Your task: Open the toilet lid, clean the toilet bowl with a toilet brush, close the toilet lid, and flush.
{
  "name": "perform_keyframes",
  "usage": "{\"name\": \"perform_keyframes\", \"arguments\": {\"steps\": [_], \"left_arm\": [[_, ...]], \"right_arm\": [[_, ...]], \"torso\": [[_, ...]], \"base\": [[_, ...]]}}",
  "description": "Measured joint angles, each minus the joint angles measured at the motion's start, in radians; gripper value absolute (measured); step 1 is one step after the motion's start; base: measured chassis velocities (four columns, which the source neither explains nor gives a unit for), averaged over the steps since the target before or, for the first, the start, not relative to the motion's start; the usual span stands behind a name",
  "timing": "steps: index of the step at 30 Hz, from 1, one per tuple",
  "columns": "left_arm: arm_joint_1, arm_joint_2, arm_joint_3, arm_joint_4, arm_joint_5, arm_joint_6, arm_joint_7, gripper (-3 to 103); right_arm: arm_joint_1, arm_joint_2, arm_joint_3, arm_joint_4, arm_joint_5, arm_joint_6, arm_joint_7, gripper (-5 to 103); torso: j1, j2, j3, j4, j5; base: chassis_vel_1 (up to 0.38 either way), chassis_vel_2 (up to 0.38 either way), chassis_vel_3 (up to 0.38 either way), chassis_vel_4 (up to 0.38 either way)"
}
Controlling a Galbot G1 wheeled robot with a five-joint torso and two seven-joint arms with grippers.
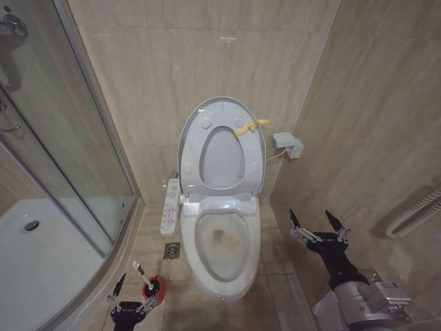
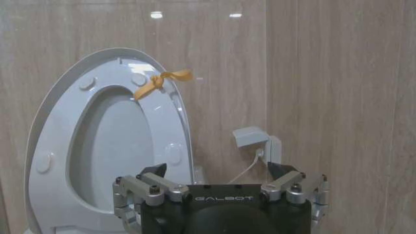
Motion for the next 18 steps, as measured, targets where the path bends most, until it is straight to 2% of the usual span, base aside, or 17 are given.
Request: {"name": "perform_keyframes", "arguments": {"steps": [1, 4, 5, 6, 8, 9, 10, 18], "left_arm": [[0.0, 0.0, 0.0, 0.0, 0.0, 0.0, 0.0, 99], [-0.057, 0.005, -0.011, 0.124, -0.086, -0.035, 0.012, 97], [-0.057, 0.005, -0.011, 0.124, -0.086, -0.035, 0.012, 97], [-0.088, 0.005, -0.02, 0.185, -0.117, -0.064, 0.021, 97], [-0.109, 0.007, -0.024, 0.225, -0.136, -0.08, 0.025, 97], [-0.139, 0.016, -0.023, 0.28, -0.173, -0.101, 0.027, 97], [-0.161, 0.025, -0.019, 0.311, -0.203, -0.114, 0.028, 101], [-0.284, 0.079, -0.01, 0.429, -0.305, -0.128, 0.057, 100]], "right_arm": [[0.0, 0.0, 0.0, 0.0, 0.0, 0.0, 0.0, 100], [0.0, 0.0, 0.0, 0.0, 0.0, 0.0, 0.0, 100], [0.0, 0.0, 0.0, 0.0, 0.0, 0.0, 0.0, 100], [0.0, 0.0, 0.0, 0.0, 0.0, 0.0, 0.0, 100], [0.0, 0.0, 0.0, 0.0, 0.0, 0.0, 0.0, 100], [0.0, 0.0, 0.0, 0.0, 0.0, 0.0, 0.0, 100], [0.0, 0.0, 0.0, 0.0, 0.0, 0.0, 0.0, 100], [0.0, 0.0, 0.0, 0.0, 0.0, 0.0, 0.0, 100]], "torso": [[0.0, 0.0, 0.0, 0.0, 0.0], [0.0, 0.0, 0.0, -0.0002, 0.0], [0.0, 0.0, 0.0, -0.0002, 0.0], [0.0, 0.0, 0.0, -0.0003, 0.0], [0.0, 0.0, 0.0, 0.0, -0.0001], [0.0, 0.0, 0.0, 0.0, -0.0003], [0.0, 0.0, 0.0, -0.0001, -0.0001], [0.0, 0.0, 0.0, -0.0001, -0.0001]], "base": [[0.0, 0.0, 0.0, 0.0], [0.0, 0.0, 0.0, 0.0], [0.0, 0.0, 0.0, 0.0], [0.0, 0.0, 0.0, 0.0], [0.0, 0.0, 0.0, 0.0], [0.0, 0.0, 0.0, 0.0], [0.0, 0.0, 0.0, 0.0], [0.0, 0.0, 0.0, 0.0]]}}
